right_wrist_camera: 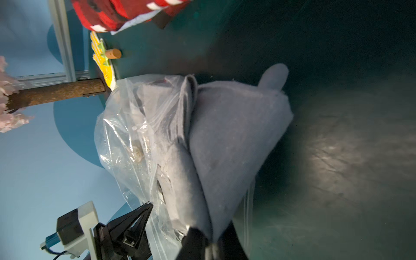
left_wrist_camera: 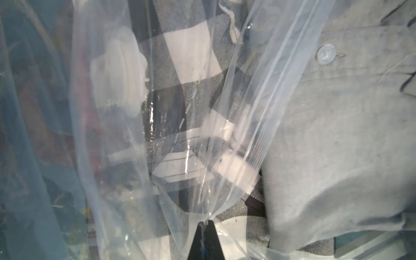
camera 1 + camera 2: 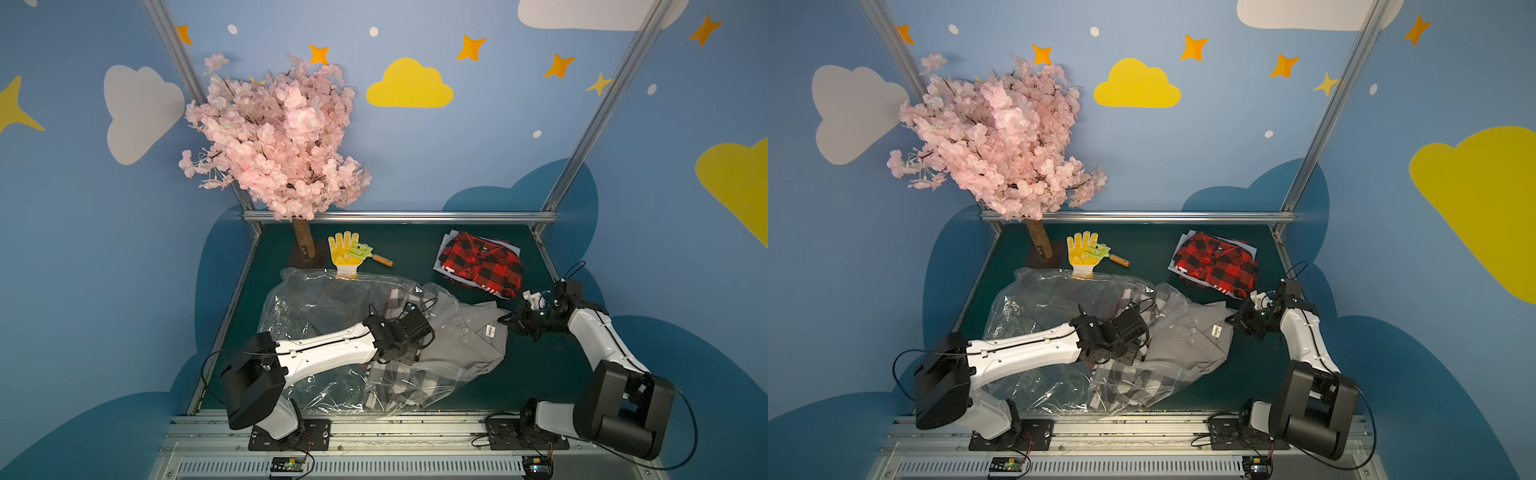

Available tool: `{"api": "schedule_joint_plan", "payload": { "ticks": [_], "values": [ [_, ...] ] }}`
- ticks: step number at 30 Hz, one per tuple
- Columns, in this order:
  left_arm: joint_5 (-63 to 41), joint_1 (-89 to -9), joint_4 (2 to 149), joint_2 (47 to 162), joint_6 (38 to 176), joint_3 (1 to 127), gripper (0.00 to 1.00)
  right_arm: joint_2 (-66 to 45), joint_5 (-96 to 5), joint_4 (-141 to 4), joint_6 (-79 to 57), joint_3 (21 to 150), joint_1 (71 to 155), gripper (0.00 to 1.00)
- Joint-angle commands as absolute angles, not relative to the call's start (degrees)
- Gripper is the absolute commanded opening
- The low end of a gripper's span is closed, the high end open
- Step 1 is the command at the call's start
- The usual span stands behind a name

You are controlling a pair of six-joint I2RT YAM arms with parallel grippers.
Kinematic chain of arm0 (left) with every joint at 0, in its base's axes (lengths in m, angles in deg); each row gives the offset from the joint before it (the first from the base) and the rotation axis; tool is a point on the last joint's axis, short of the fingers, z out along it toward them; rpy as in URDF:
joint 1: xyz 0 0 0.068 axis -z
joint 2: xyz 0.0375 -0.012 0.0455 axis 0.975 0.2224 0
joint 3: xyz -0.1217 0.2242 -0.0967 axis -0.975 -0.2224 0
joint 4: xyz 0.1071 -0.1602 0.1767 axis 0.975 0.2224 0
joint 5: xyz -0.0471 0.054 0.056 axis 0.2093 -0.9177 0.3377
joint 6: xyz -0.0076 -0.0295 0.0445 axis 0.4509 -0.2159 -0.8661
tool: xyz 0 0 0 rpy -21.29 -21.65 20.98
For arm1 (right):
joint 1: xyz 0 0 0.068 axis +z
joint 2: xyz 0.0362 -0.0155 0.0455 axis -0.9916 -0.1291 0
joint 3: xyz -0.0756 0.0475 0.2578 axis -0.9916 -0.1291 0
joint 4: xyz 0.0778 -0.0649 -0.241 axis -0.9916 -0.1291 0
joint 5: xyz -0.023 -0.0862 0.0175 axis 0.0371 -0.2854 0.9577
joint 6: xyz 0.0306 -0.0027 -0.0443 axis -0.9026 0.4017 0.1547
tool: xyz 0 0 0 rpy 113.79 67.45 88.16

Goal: Take the shirt out of the vacuum bag
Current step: Take out the shirt from the vacuum bag.

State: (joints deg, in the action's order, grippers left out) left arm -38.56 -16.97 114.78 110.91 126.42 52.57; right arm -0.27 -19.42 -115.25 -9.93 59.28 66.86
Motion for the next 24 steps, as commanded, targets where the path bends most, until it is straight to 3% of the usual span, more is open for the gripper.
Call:
{"api": "schedule_joint_plan", "payload": {
  "ticks": [1,5,9,12,14,17,24],
  "values": [
    [-39.83,-17.33,118.14,108.85,127.24,50.34,0.03,-2.76,-25.06,-119.19,-4.51,63.43,65.07,0.01],
    [-40.27,-17.34,118.67,106.31,127.55,48.24,0.03,-5.84,-30.02,-119.76,-3.9,66.3,63.96,0.04],
    [-40.38,-17.47,118.25,104.34,127.57,46.21,0.03,-13.01,-28.59,-119.55,-3.95,72.76,63.96,0.12],
    [-39.8,-17.52,117.98,103.96,127.49,45.41,0.03,-18.2,-24.91,-121.06,-3.61,80.34,64.02,0.36],
    [-39.22,-17.48,117.35,103.34,127.59,44.84,0.03,-18.86,-25.19,-121.88,-3.97,83.49,64.01,0.62],
    [-38.38,-17.45,116.35,102.53,127.57,44.13,0.03,-16.38,-28.23,-123.56,-3.94,84.69,63.34,0.78],
    [-37.29,-17.48,114.81,103.51,127.26,44.43,0.03,-1.77,-26.39,-121.43,-7.64,68.67,58.75,0.82]
  ]
}}
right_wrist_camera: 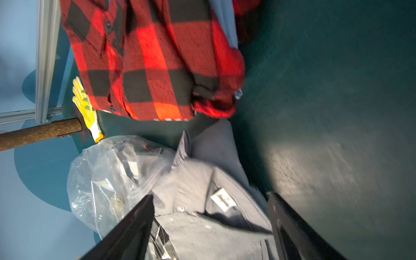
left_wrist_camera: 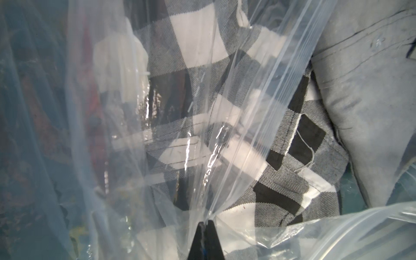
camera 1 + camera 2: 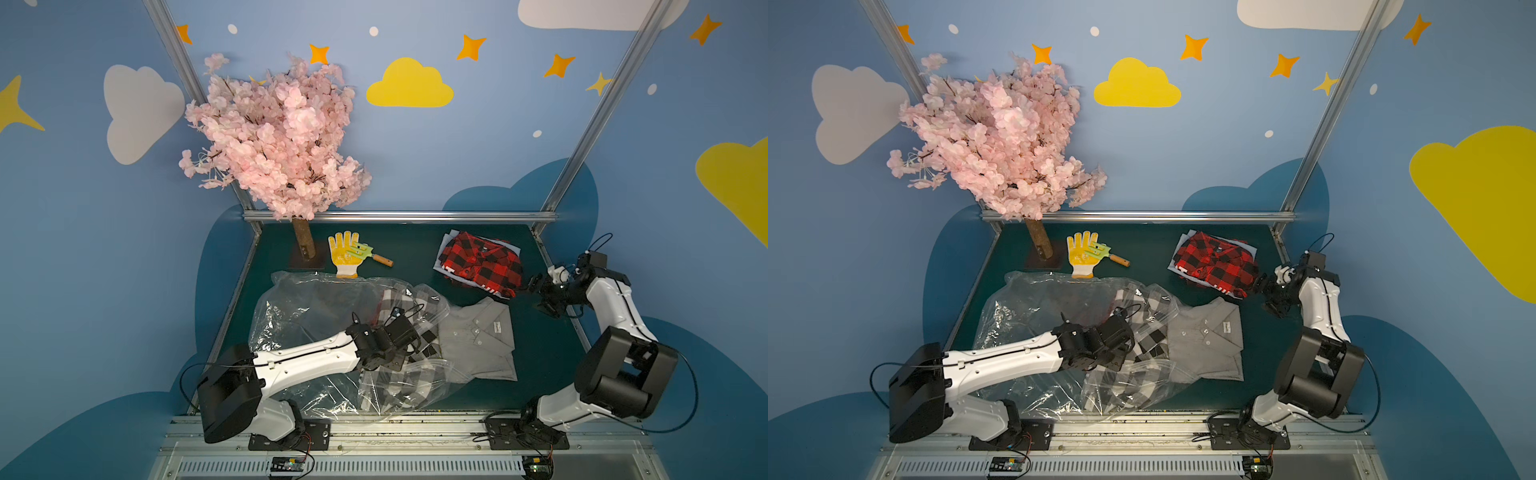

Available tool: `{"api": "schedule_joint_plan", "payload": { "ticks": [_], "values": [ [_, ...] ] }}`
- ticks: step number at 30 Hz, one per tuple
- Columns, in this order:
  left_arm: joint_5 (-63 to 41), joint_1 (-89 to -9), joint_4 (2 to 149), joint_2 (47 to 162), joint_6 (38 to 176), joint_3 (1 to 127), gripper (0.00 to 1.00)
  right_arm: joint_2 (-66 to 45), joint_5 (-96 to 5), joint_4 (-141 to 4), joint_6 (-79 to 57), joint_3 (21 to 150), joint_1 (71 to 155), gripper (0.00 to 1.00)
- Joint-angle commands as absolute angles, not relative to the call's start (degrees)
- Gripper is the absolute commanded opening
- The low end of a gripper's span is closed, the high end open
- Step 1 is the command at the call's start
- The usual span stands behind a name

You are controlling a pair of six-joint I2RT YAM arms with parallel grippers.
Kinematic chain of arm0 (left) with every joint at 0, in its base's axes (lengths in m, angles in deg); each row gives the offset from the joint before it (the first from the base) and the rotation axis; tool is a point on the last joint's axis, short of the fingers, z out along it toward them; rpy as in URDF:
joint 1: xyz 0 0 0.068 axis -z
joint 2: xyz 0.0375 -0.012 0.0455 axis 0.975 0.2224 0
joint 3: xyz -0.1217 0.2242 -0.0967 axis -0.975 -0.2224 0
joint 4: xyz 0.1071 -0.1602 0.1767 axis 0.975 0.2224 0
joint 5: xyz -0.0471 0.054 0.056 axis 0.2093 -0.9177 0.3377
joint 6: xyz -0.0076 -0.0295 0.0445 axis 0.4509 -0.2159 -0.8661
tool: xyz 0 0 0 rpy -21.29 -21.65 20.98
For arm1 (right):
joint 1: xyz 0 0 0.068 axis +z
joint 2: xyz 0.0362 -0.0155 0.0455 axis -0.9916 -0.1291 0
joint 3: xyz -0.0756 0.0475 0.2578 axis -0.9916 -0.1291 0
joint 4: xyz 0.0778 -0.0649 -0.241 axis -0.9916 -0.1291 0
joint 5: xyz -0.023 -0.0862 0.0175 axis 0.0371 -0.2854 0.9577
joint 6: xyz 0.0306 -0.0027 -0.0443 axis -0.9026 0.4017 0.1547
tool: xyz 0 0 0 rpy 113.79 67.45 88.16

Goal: Take the shirt out of the vacuum bag
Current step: Take out the shirt from the vacuum bag, then pick up the shirt from the center of the board.

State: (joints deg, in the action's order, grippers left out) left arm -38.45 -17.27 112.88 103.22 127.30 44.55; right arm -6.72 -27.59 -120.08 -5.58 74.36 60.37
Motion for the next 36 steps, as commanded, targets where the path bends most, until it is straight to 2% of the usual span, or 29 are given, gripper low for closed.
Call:
{"api": "schedule_joint_plan", "payload": {
  "ticks": [1,5,7,14,23,29,36],
  "values": [
    [-37.32,-17.45,114.72,103.64,127.21,44.56,0.03,1.22,-25.57,-120.74,-8.61,64.64,58.35,0.83],
    [-36.95,-17.5,113.84,103.98,126.97,44.55,0.03,9.62,-22.58,-118.77,-13.63,53.23,58.49,0.83],
    [-36.81,-17.56,113.75,104.31,126.77,44.73,0.03,11.94,-25.85,-119.67,-16.59,53.07,60.95,0.83],
    [-36.35,-17.78,112.81,103.58,127.11,44.39,0.03,17.11,-27.77,-125.69,-21.52,51.07,63.06,0.82],
    [-34.58,-18.18,110.07,103.92,126.51,44.34,0.03,22.64,-24.41,-130.73,-25.22,42.28,63.73,0.82],
    [-33.95,-18.17,108.26,102.41,127.0,43.18,0.03,26.01,-30.09,-132.87,-27.94,39.18,63.16,0.83],
    [-32.86,-18.14,106.54,102.08,126.7,42.89,0.03,26.68,-41.18,-131.59,-33.64,38.63,62.2,0.85]
  ]
}}
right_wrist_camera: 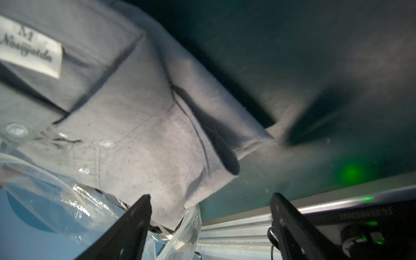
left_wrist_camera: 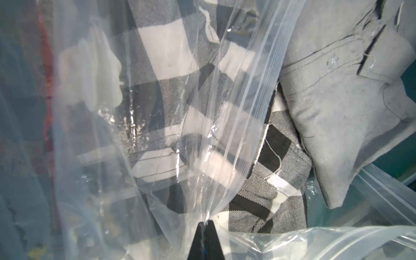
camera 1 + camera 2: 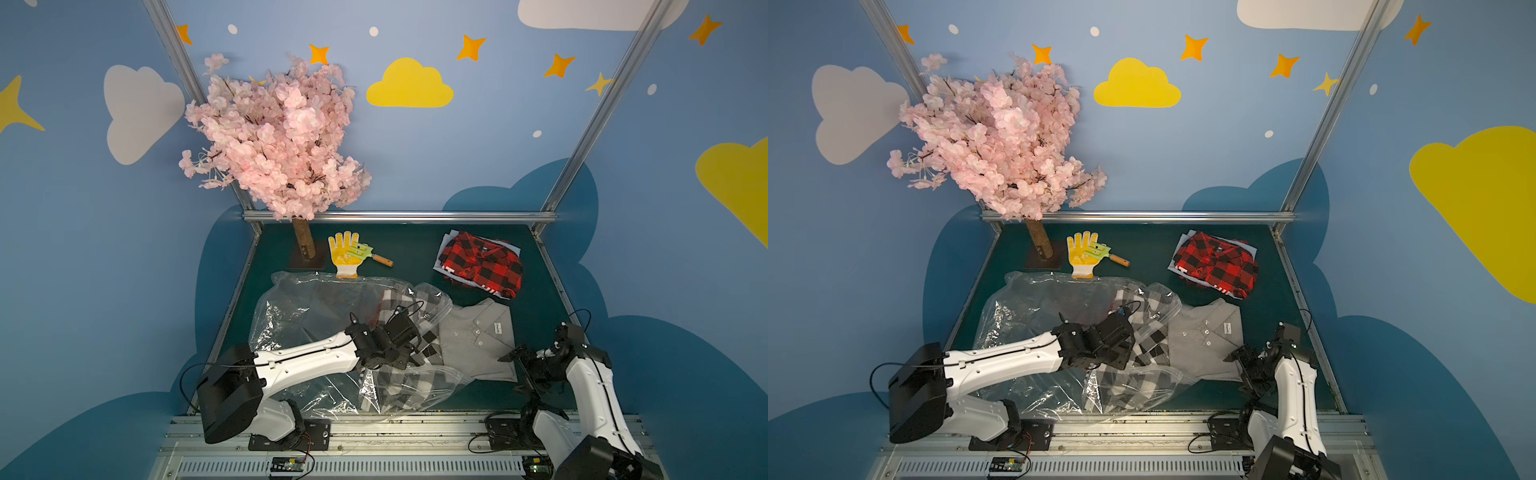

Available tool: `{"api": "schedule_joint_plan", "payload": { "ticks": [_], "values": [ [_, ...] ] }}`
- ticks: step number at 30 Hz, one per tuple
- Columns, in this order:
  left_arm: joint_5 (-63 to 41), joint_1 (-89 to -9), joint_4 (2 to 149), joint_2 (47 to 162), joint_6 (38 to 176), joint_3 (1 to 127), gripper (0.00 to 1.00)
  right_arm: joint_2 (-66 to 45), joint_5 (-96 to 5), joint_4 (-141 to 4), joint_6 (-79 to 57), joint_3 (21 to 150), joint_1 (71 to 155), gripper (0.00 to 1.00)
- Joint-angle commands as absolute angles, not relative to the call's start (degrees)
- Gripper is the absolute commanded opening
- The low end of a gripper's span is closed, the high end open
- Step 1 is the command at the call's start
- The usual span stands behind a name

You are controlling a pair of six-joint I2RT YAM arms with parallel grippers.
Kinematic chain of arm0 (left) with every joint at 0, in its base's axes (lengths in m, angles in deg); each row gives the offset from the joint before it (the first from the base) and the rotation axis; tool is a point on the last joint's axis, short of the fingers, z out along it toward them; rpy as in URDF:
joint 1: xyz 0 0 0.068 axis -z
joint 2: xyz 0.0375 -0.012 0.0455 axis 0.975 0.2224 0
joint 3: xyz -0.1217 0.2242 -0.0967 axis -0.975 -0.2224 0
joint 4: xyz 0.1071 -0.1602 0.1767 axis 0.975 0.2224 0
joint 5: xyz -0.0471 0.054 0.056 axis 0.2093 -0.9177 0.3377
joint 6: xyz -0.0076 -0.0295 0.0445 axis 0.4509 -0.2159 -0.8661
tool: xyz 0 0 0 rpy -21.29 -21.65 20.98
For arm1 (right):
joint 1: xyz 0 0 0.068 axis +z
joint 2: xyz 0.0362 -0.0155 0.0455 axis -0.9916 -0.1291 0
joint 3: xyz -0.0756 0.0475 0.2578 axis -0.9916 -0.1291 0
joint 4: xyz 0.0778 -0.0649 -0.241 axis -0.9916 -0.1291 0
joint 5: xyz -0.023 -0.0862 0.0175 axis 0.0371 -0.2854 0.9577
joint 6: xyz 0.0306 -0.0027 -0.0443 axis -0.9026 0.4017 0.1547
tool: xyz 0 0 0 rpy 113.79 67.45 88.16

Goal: Take the shirt out of the vacuum bag
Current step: Pick up the shirt from the center of the board.

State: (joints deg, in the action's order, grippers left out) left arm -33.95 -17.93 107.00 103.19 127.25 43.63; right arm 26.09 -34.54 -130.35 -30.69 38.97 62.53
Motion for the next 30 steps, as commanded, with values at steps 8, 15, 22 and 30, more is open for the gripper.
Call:
{"api": "schedule_joint_plan", "payload": {
  "ticks": [8,15,22,30],
  "values": [
    [-31.84,-18.12,105.72,101.03,126.27,41.85,0.03,23.98,-37.41,-120.37,-37.8,33.74,62.21,0.84],
    [-30.9,-18.19,105.75,100.67,125.96,41.62,0.03,20.83,-36.66,-112.56,-38.93,30.53,63.51,0.73],
    [-31.06,-18.14,106.09,100.83,125.81,41.89,0.03,18.28,-37.41,-105.69,-41.57,26.98,65.8,0.57],
    [-31.09,-18.18,106.38,101.54,125.49,42.41,0.03,13.55,-38.7,-97.91,-45.56,27.29,68.58,0.18]
  ]
}}
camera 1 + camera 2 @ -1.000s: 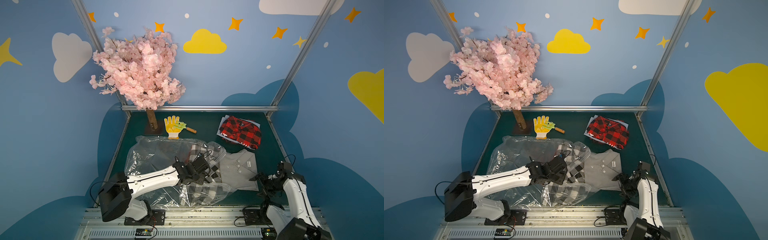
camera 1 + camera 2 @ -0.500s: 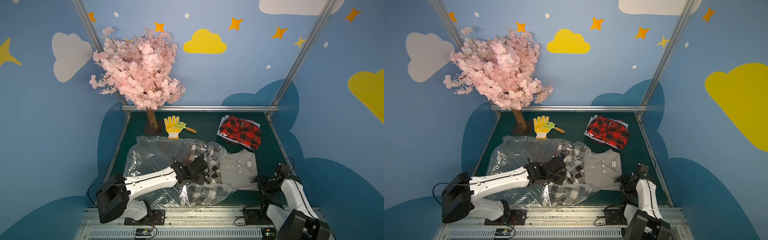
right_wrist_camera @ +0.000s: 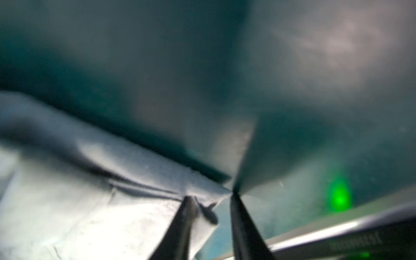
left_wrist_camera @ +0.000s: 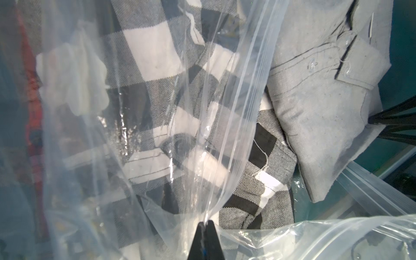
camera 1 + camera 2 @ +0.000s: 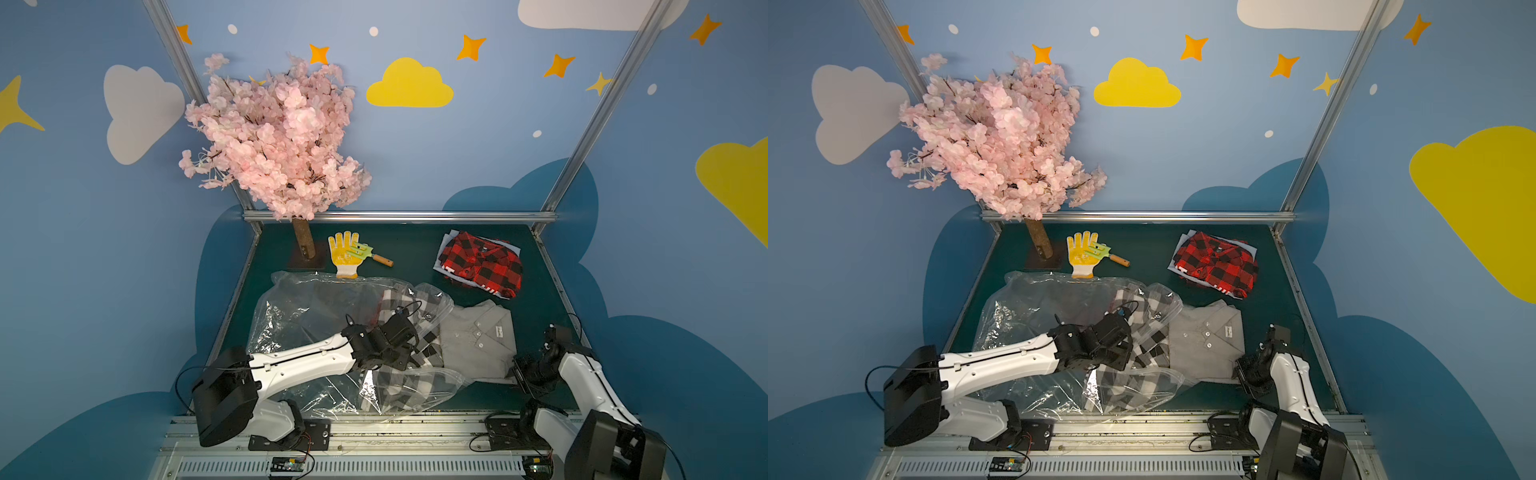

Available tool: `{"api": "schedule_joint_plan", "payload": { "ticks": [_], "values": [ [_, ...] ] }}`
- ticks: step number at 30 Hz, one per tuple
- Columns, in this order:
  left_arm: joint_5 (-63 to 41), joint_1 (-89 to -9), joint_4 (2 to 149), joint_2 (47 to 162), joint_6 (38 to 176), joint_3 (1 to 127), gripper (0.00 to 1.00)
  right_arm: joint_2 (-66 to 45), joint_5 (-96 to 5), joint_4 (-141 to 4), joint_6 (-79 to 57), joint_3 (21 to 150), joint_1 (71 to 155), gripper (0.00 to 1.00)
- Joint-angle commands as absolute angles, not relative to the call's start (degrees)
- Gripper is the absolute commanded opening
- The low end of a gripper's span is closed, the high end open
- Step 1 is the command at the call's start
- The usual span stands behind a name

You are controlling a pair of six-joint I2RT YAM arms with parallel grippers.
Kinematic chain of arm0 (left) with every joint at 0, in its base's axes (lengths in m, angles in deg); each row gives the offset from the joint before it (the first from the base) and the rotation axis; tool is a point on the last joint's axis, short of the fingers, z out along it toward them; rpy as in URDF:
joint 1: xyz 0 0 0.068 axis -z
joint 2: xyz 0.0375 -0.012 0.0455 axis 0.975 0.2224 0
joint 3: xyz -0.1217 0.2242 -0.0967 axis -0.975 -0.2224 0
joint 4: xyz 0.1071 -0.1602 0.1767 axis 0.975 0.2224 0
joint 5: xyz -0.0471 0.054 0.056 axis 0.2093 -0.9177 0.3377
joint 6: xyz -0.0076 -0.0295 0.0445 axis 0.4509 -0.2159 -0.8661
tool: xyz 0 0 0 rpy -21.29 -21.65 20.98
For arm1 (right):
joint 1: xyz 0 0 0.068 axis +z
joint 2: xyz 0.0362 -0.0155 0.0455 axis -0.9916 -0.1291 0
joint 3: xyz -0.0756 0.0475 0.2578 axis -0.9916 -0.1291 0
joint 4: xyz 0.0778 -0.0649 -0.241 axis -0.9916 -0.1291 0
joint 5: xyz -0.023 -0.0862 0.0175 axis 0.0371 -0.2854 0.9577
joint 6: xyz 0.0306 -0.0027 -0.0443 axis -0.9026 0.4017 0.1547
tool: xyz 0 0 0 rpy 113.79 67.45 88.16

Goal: Take the shirt out of the vacuum bag
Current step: Pick up the shirt from the center of the board.

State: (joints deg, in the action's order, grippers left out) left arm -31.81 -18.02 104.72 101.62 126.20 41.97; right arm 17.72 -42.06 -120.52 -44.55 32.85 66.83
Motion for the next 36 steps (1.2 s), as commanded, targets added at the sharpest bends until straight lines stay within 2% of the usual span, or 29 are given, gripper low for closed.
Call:
{"api": "schedule_joint_plan", "payload": {
  "ticks": [1,3,4,14,20,26,36],
  "values": [
    [-31.12,-18.15,106.62,101.74,125.39,42.7,0.03,12.83,-38.47,-97.35,-45.51,27.82,68.56,0.14],
    [-31.34,-18.15,107.06,101.9,125.24,43.15,0.03,11.48,-38.1,-97.48,-44.35,29.49,68.69,0.01],
    [-31.39,-18.18,107.15,101.92,125.16,43.32,0.03,11.1,-37.99,-98.05,-43.7,30.31,68.69,0.0],
    [-32.04,-18.16,108.06,102.88,125.1,44.32,0.03,16.48,-40.62,-109.47,-34.69,41.23,68.7,0.0],
    [-32.0,-18.16,108.52,103.25,125.02,44.54,0.03,18.53,-37.9,-112.36,-33.17,42.98,68.74,0.0],
    [-32.28,-18.18,109.04,103.46,124.92,45.34,0.03,23.49,-37.72,-121.07,-28.64,51.93,68.9,0.0],
    [-31.76,-18.18,109.46,104.21,124.85,45.79,0.03,23.13,-35.31,-126.32,-24.49,60.07,69.8,0.0]
  ]
}}
